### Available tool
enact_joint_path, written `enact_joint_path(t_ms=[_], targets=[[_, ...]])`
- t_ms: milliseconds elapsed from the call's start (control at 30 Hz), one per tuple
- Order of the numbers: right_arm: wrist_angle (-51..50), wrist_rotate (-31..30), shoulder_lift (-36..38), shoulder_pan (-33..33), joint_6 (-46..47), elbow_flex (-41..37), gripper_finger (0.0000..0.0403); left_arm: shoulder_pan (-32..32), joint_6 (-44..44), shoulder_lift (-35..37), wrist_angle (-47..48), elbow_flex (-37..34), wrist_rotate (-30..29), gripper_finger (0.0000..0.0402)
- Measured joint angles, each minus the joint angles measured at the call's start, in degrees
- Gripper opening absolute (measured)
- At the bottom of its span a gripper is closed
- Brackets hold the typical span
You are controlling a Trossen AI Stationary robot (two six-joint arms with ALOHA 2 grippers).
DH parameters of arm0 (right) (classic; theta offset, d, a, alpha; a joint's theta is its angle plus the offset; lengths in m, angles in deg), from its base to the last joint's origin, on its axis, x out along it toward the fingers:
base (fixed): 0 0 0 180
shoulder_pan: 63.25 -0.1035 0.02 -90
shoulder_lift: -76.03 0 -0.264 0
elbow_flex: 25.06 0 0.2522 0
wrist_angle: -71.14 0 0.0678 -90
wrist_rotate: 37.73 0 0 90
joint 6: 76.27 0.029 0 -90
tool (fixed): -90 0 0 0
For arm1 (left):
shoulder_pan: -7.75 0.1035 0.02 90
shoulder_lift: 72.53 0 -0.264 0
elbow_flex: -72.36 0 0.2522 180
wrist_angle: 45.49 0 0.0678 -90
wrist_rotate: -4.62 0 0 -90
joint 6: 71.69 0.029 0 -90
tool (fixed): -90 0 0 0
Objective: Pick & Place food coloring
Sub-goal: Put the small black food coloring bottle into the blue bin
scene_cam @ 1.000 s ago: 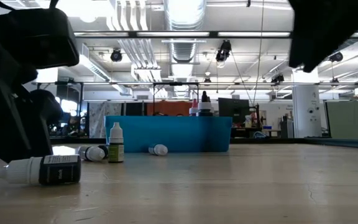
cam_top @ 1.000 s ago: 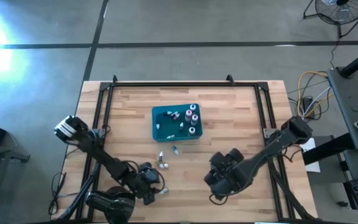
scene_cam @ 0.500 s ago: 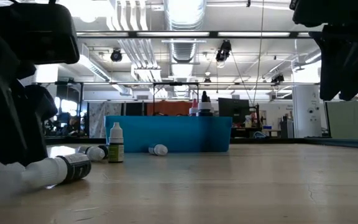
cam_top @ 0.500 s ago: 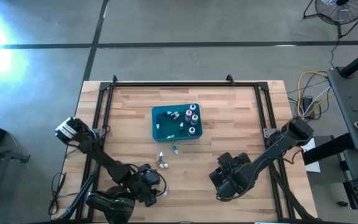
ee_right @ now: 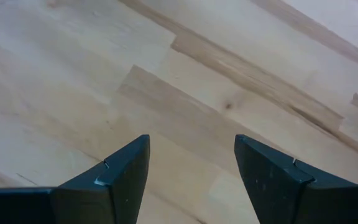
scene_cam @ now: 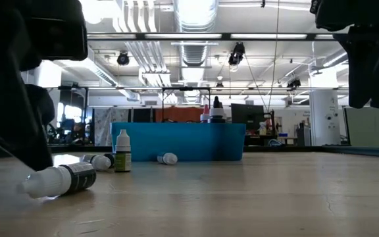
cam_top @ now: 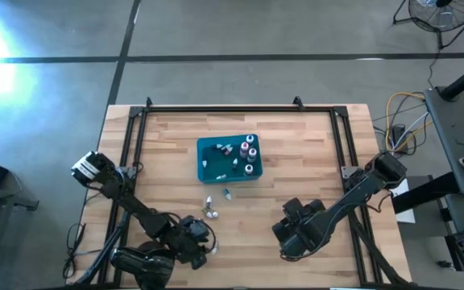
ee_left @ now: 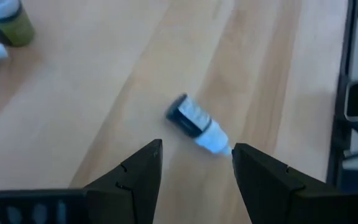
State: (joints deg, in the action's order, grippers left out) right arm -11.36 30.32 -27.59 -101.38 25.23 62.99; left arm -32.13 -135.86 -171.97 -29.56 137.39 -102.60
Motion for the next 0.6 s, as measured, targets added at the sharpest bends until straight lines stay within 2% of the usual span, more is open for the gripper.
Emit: enact_joint_path(t_ms=[200, 367, 600], targets=[[-0.08, 0.08, 0.01, 0.02, 0.68, -1.91, 0.0228, 0.37, -3.64, -2.67, 0.09, 2.18, -2.80, 0.0174], [0.01, 3.09, 0.01, 0.02, 1.11, -3.51, 0.0228, 0.43, -4.29, -5.03, 0.72, 4.57, -3.40, 0.0174], [0.07, 4.46, 0.01, 0.02, 1.18, -4.14, 0.0228, 0.55, -4.16, -5.63, 8.24, 5.88, -4.13, 0.0174]])
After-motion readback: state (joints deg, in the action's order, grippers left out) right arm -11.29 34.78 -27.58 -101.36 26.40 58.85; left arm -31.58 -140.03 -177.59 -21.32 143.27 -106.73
